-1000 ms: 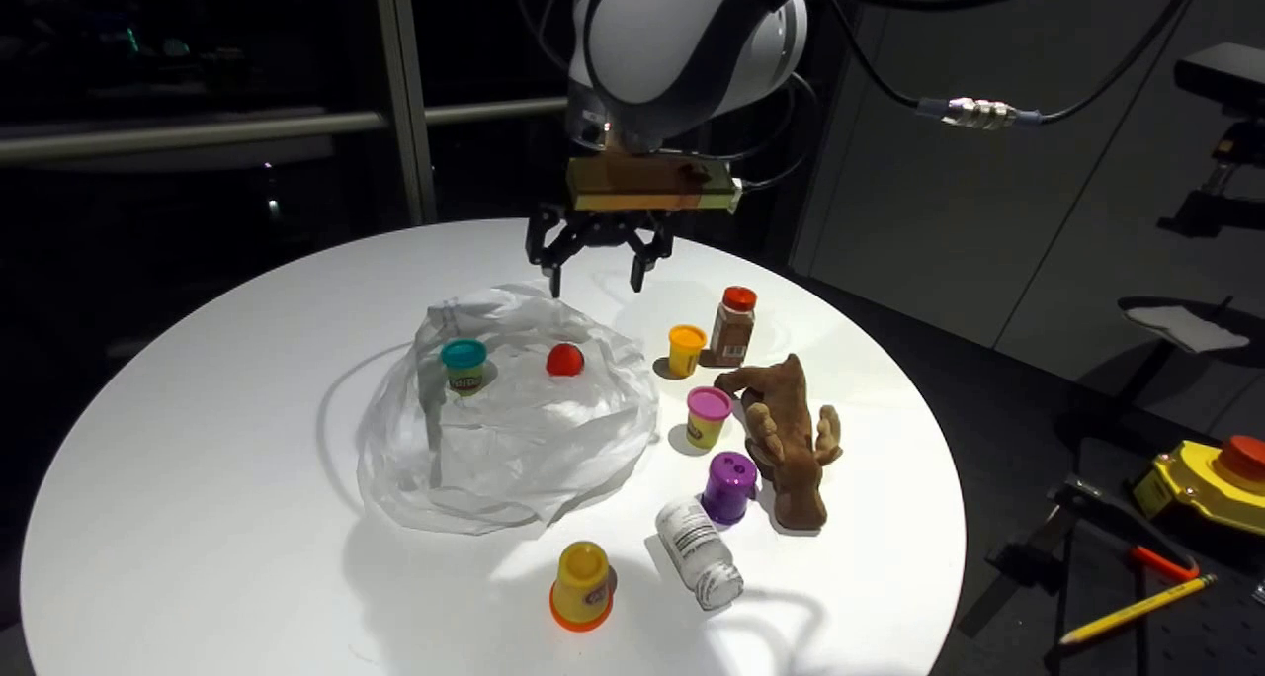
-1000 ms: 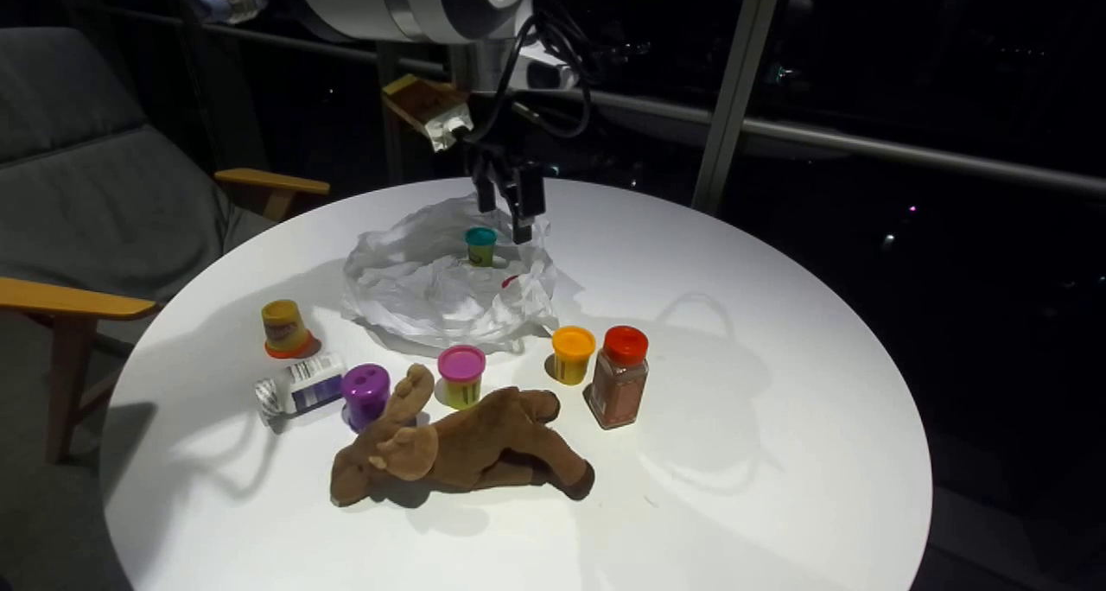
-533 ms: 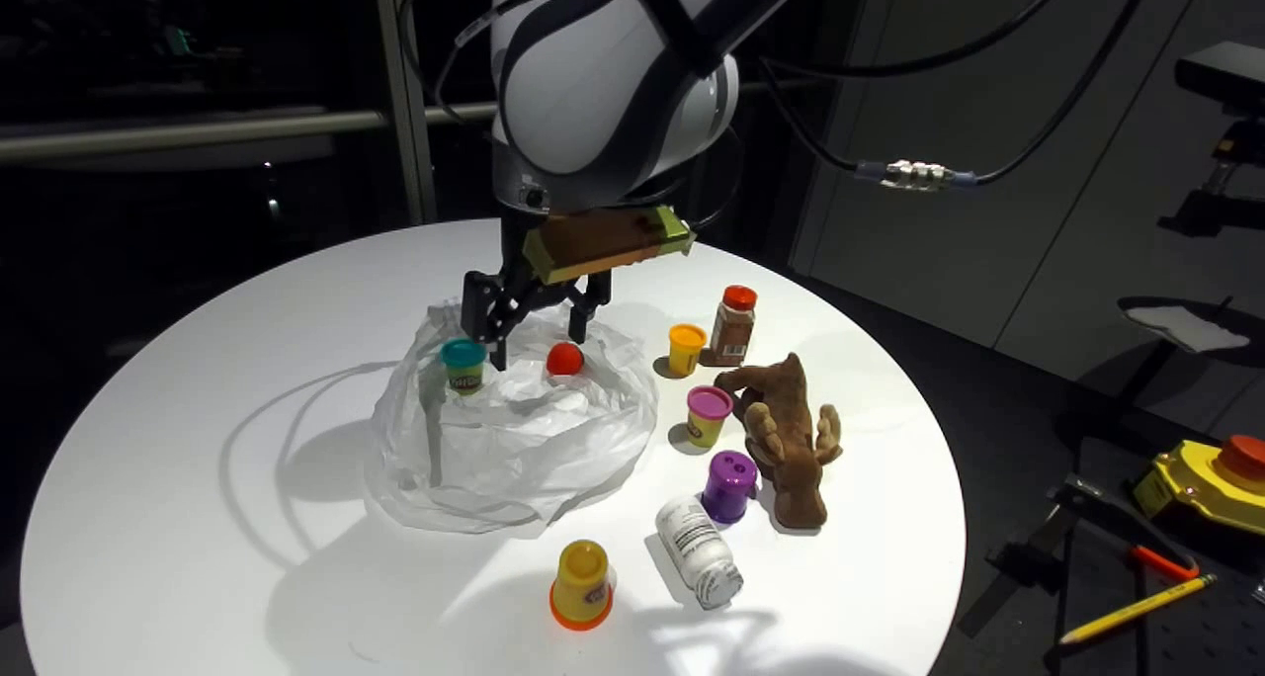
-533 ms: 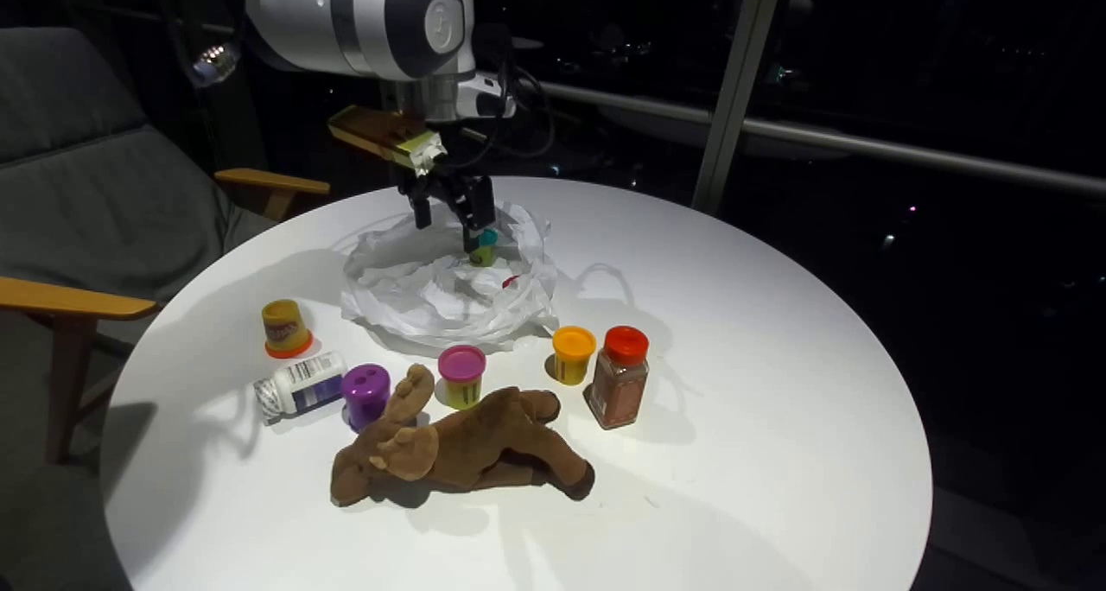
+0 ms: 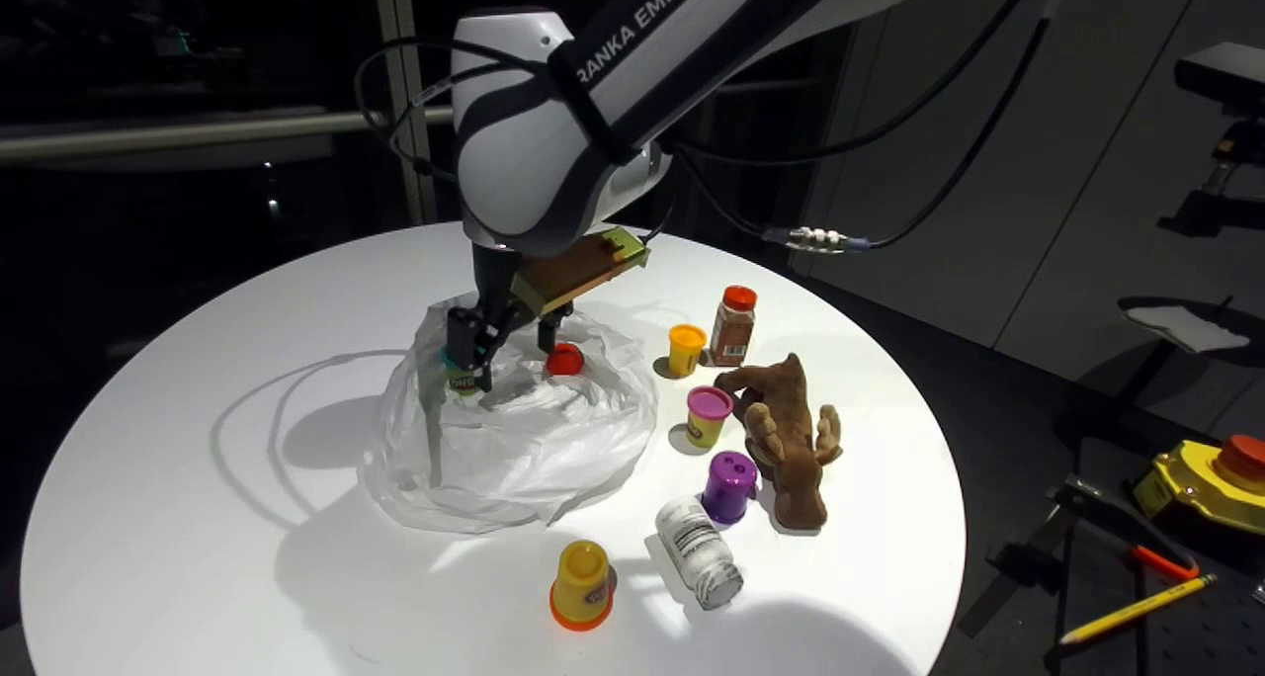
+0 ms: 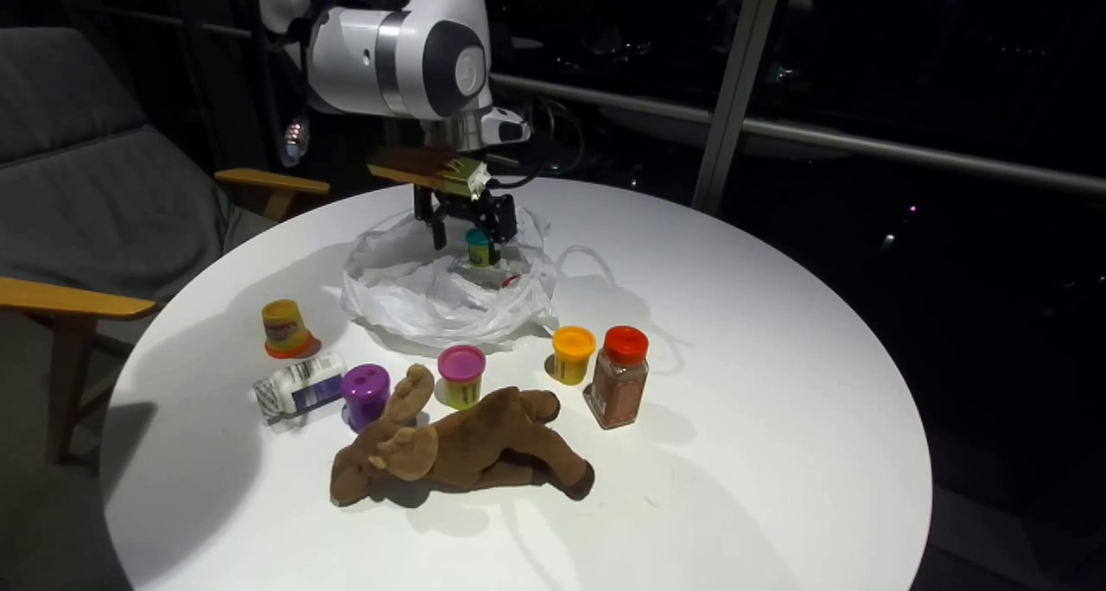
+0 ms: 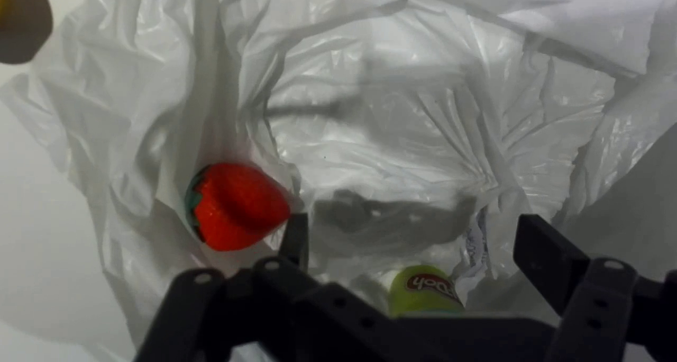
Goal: Remove the contents from the plastic bag.
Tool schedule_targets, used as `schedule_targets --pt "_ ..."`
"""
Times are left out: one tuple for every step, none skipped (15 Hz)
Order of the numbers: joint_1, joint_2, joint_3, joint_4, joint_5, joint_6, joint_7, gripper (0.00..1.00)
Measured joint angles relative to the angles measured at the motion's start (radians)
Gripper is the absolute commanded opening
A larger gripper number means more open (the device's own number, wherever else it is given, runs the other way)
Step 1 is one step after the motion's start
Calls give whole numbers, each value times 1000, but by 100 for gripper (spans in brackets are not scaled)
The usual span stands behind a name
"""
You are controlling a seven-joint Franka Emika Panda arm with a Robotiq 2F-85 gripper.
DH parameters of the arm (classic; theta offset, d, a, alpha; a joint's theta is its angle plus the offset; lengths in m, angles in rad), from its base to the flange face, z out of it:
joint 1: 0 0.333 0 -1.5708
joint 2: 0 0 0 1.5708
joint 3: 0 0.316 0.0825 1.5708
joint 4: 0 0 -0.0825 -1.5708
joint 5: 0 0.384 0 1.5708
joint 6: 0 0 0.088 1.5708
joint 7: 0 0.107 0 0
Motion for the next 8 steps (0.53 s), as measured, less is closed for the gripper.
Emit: schedule_targets --pt "0 23 0 35 0 -13 -12 100" --pt "-1 44 0 68 0 -25 -21 100" --pt "-1 63 1 100 0 -37 -29 100" --pt "-1 80 2 131 0 -50 -34 100" --pt "-1 95 3 160 0 -61 -39 100" --pt "-1 108 4 187 0 -74 -43 100" --pt "-1 121 6 212 0 -87 -46 100" --pt "-1 132 7 237 0 -100 -48 100"
